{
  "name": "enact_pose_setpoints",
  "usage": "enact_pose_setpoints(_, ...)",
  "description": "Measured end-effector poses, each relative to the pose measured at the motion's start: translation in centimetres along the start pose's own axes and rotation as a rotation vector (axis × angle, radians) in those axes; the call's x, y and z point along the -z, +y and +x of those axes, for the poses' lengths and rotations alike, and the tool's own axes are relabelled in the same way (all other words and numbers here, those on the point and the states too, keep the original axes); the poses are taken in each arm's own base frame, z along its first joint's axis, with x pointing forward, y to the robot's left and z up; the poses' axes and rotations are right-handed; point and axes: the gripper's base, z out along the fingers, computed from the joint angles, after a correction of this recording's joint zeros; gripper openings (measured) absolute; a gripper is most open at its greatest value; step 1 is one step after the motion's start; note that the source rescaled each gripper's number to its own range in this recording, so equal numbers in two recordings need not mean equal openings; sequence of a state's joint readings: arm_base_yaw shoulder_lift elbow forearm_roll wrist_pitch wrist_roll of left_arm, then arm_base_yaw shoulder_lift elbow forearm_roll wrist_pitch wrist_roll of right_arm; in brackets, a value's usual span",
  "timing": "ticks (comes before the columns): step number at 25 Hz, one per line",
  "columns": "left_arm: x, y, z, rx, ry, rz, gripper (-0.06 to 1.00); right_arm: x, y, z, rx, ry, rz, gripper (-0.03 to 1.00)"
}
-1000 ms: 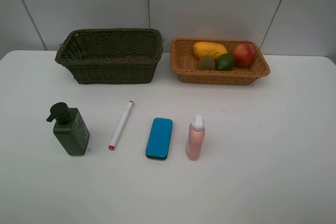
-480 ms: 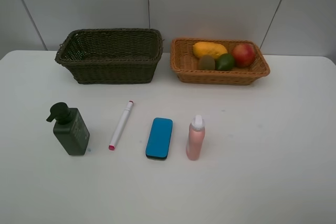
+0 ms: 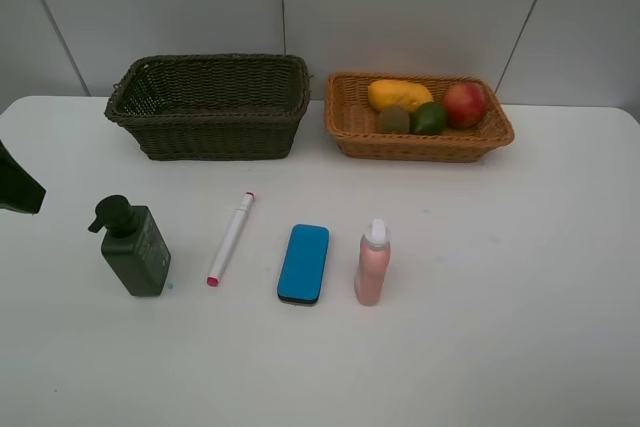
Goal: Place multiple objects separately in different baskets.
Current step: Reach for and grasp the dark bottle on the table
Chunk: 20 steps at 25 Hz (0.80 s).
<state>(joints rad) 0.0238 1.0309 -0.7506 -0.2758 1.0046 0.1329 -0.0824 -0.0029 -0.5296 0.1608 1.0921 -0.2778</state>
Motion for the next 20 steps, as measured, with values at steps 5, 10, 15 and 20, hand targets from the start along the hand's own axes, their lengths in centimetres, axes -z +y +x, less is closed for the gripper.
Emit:
enact_pose_setpoints(5, -1.4, 0.1, -1.0, -0.008, 0.037, 0.029, 1.00, 0.0, 0.0, 0.0, 0.000, 0.000, 0.000, 1.00)
enact_pose_setpoints(10, -2.6, -0.5, -1.9, -0.055, 0.042, 0.055, 1.00, 0.0, 0.0, 0.0, 0.000, 0.000, 0.000, 1.00)
enact_pose_setpoints(15, -2.9, -2.5, -3.5, -0.115, 0.043, 0.008, 1.00, 0.0, 0.0, 0.0, 0.000, 0.000, 0.000, 1.00)
enact_pose_setpoints(20, -3.7, -4.2, -4.7, -0.130, 0.072, -0.055, 1.00, 0.0, 0.0, 0.0, 0.000, 0.000, 0.000, 1.00)
